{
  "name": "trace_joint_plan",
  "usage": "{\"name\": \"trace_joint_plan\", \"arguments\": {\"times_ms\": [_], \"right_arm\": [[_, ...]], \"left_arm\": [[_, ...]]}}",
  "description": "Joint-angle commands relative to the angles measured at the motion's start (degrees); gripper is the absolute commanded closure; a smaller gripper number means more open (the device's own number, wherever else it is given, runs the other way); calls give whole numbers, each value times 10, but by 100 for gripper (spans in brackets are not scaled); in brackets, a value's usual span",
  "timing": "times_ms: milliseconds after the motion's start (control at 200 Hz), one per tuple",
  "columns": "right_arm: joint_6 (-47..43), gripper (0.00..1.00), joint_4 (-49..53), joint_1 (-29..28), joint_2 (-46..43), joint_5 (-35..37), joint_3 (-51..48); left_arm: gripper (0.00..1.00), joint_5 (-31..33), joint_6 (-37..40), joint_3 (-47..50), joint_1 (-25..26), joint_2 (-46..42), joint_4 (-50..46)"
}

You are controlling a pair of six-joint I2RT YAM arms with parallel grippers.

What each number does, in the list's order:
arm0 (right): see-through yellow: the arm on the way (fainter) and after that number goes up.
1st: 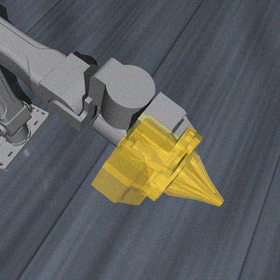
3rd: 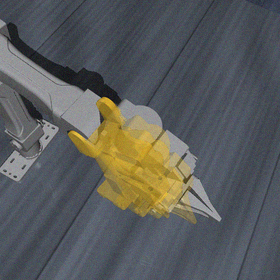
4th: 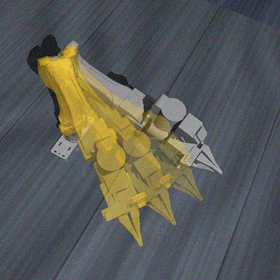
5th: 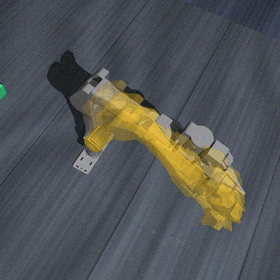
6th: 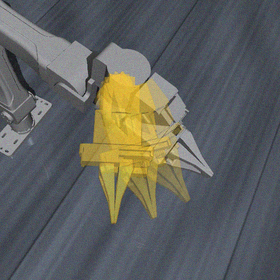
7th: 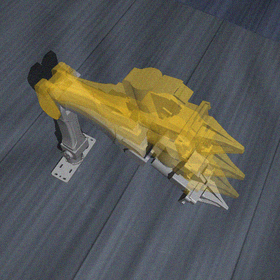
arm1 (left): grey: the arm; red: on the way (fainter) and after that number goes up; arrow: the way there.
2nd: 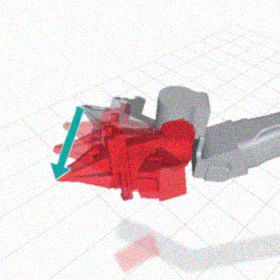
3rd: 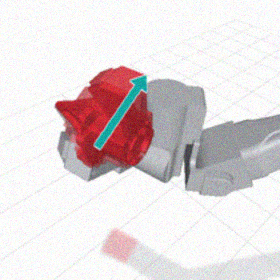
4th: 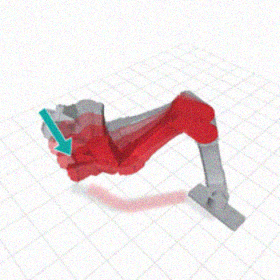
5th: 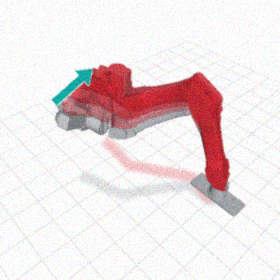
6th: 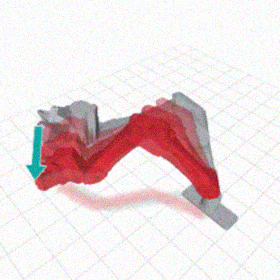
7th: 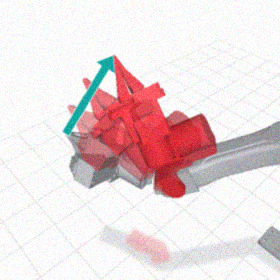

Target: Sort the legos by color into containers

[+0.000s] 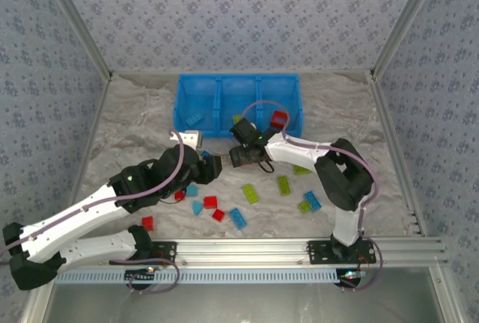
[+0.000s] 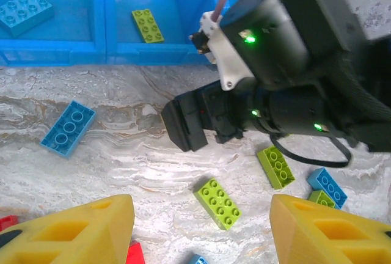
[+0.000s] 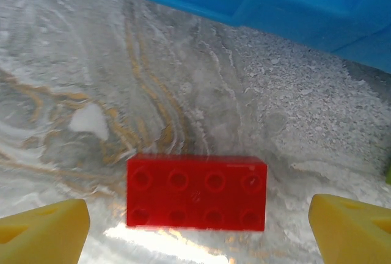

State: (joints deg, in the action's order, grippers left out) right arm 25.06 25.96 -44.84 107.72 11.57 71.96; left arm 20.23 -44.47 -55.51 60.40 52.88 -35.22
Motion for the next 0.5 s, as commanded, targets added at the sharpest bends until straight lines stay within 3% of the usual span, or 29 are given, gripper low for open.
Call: {"name": "trace_joint_plan", "arguments": {"times_ms": [0,75,380,495], "right_arm": [[11,6,12,6,27,5,25],[11,9,1,10,35,-3,21],[19,37,-16,6,51,-10,23],[21,39,-9,-6,13,15,10]], "left_arm": [[39,20,-7,-6,9,1,36],[39,18,-2,-13,11,9,37],[40,21,-3,-11,14,18,43],[40,21,-4,-8,15,19,45]]}}
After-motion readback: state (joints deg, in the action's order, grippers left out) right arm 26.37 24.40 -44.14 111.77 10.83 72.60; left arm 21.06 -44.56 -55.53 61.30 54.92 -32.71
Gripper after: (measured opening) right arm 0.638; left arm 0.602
